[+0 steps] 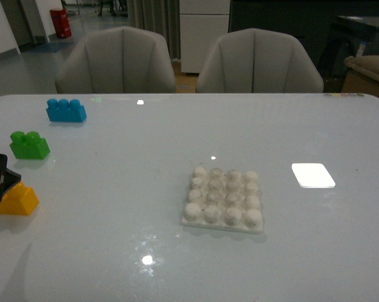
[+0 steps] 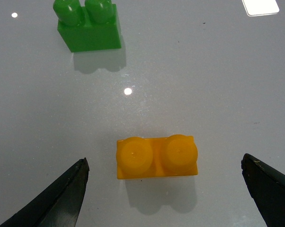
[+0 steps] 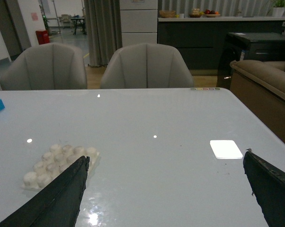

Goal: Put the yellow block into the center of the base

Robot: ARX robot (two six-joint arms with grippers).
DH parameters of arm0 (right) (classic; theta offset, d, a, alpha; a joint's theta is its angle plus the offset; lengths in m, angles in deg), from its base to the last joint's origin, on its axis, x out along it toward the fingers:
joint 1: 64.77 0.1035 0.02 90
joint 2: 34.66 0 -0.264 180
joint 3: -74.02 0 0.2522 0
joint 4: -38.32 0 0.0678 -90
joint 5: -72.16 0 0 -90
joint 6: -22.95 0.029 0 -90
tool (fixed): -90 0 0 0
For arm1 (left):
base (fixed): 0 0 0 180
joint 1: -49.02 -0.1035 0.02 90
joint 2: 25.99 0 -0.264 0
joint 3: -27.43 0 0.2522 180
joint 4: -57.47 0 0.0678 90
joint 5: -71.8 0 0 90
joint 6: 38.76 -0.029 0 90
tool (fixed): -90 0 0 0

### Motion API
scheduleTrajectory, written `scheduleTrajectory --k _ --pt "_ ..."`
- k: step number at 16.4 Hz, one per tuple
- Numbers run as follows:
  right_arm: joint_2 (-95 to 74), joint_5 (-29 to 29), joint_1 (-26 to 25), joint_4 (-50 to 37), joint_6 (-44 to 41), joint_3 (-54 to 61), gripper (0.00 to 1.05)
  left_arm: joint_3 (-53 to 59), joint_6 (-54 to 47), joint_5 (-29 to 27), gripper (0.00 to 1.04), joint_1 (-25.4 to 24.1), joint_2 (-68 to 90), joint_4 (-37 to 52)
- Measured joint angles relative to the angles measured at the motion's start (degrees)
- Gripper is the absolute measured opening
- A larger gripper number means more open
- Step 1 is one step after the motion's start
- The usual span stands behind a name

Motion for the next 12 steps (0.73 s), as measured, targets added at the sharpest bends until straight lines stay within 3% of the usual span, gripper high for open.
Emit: scheduleTrajectory --k 12 --pt "0.0 0.0 0.0 0.0 0.0 0.0 0.98 -1.44 2.8 -1.42 0.98 0.96 4.92 1.51"
